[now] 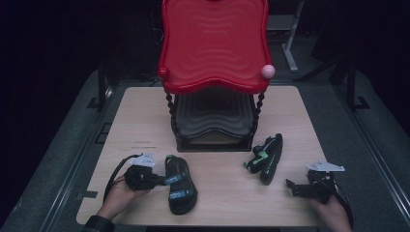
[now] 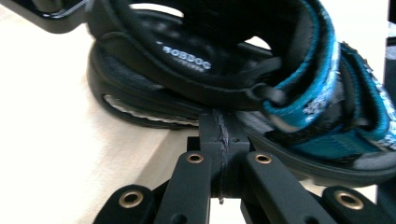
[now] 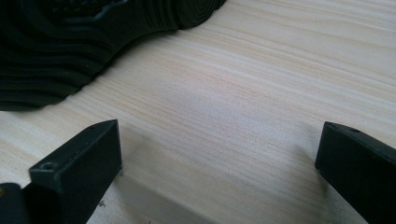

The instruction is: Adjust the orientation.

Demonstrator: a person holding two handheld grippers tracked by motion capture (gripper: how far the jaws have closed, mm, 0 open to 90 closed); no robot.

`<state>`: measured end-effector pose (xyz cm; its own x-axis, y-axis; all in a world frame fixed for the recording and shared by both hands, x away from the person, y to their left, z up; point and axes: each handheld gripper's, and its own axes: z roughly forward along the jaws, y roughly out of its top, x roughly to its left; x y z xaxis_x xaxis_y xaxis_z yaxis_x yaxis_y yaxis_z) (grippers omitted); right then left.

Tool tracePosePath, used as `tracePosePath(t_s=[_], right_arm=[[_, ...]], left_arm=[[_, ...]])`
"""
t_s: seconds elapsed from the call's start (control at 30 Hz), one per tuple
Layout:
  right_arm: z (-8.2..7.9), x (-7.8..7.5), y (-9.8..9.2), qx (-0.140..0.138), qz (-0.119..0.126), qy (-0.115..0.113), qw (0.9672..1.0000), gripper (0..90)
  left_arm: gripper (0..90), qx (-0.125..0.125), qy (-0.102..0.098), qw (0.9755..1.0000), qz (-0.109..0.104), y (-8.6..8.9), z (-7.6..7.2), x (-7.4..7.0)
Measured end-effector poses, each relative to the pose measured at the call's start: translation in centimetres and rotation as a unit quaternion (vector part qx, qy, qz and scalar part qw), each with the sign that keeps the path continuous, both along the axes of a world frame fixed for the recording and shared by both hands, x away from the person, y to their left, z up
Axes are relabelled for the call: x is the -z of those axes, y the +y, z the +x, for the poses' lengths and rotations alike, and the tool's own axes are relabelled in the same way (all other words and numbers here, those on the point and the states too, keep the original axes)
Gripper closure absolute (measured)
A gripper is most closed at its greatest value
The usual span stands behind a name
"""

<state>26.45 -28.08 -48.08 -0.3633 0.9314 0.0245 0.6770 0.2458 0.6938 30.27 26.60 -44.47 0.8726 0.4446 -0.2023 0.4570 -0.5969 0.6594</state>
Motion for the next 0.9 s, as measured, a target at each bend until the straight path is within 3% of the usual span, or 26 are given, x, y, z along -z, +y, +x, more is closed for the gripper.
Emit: tracePosePath(t_s=[0.2,0.27,0.37,0.57,0.7,0.9], right_arm=[[0.0,0.0,0.0,0.0,0.0,0.0,1.0,0.0],[0.0,0.0,0.0,0.0,0.0,0.0,1.0,0.0],[0.0,0.0,0.0,0.0,0.0,0.0,1.0,0.0],[-0.1,0.0,0.0,0.001,0.0,0.0,1.0,0.0],[-0.1,0.0,0.0,0.001,0.0,0.0,1.0,0.0],[-0.1,0.0,0.0,0.001,0.0,0.0,1.0,0.0]], left_arm=[[89.5,-0.025,-0.016,0.9994,-0.018,1.8,0.3,-1.4],[89.7,-0.023,-0.018,0.9993,-0.021,2.3,0.1,-1.7],[89.6,-0.009,-0.016,0.9996,-0.02,2.5,-0.9,-1.5],[89.7,0.028,-0.005,0.9986,-0.045,1.8,-3.0,-0.8],[89.8,0.065,0.011,0.9972,-0.035,0.2,-4.5,0.2],[90.0,0.097,0.012,0.9947,-0.031,-2.0,-5.1,0.7]])
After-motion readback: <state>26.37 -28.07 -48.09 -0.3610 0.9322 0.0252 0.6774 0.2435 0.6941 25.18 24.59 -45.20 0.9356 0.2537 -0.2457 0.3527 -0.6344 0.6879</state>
